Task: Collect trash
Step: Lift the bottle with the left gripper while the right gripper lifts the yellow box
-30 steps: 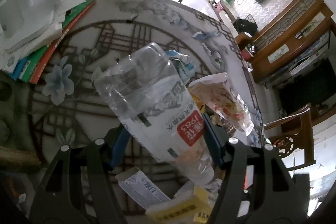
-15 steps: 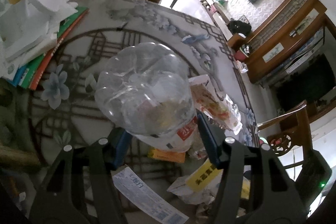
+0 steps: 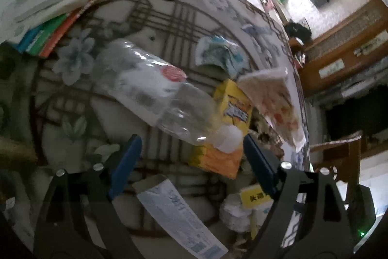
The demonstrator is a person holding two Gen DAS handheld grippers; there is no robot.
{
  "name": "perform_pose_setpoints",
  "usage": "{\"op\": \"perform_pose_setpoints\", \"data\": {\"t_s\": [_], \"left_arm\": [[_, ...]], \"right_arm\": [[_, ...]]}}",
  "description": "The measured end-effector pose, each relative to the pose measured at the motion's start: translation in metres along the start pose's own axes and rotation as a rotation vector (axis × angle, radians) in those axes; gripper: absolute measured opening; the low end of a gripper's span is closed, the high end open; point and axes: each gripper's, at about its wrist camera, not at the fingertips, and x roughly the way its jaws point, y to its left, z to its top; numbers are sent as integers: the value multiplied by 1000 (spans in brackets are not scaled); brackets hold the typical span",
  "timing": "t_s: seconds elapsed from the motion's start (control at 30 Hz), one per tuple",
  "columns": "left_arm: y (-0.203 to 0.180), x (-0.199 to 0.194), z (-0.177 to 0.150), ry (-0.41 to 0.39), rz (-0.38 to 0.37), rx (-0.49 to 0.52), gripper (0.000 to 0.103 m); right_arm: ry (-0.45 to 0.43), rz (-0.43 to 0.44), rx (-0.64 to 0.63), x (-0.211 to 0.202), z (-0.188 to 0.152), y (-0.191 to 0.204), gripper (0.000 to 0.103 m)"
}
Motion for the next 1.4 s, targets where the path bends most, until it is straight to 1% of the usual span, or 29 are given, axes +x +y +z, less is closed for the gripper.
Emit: {"op": "perform_pose_setpoints", "data": {"t_s": [0.1, 0.13, 0.17, 0.2, 0.23, 0.27, 0.3, 0.37, 0.47, 0.53, 0.63, 0.67, 0.7, 0.73, 0.77, 0.8, 0.87, 0.97, 1.03, 1.23, 1.3, 1.4], "left_arm": [[7, -2, 2, -9, 18, -6, 83], [9, -2, 3, -10, 25, -8, 84], [11, -2, 3, -8, 28, -11, 85], [14, -1, 4, -2, 29, -16, 85], [16, 2, 5, 9, 27, -23, 85], [18, 5, 7, 17, 25, -30, 85], [20, 9, 9, 26, 13, -49, 85], [22, 16, 13, 37, -2, -79, 85], [25, 28, 22, 42, -3, -137, 85], [30, 38, 29, 53, -11, -206, 91], [35, 52, 33, 85, -45, -299, 91], [35, 54, 34, 85, -51, -309, 84], [34, 56, 34, 84, -68, -314, 68], [33, 58, 35, 93, -76, -312, 66], [31, 59, 35, 96, -96, -311, 61], [30, 59, 35, 99, -104, -305, 59], [30, 58, 36, 92, -117, -295, 58], [30, 45, 33, 61, -106, -278, 58], [25, 33, 32, 26, -89, -240, 58], [-19, -14, 21, -110, -38, -9, 58], [-35, -25, 15, -141, -44, 52, 58], [-62, -35, 5, -160, -70, 138, 58]], "right_arm": [[38, -28, -27, 15, 2, 8, 94], [33, -59, -43, 19, 2, 11, 90], [26, -73, -49, 18, 0, 13, 77], [12, -88, -53, 16, 1, 15, 68], [3, -82, -47, 15, 2, 14, 67], [-6, -58, -29, 12, 4, 11, 63], [-19, -39, -6, 10, 5, 8, 62], [-40, -40, 8, 6, 7, 4, 62], [-63, -24, 36, 2, 8, -2, 62], [-71, -19, 47, 0, 8, -4, 62], [-85, -9, 64, -2, 8, -6, 62], [-89, -7, 68, -3, 8, -6, 62], [-94, -5, 71, -3, 8, -6, 62], [-101, -1, 75, -5, 8, -7, 62], [-108, 2, 78, -6, 9, -7, 62], [-115, 4, 80, -7, 10, -7, 62], [-135, 8, 84, -11, 13, -8, 62], [-161, 9, 85, -17, 16, -10, 62], [-186, 8, 92, -23, 17, -12, 62], [-256, 0, 138, -43, 14, -24, 62], [-272, -10, 155, -49, 10, -28, 62], [-296, -22, 183, -59, 2, -35, 62]]}}
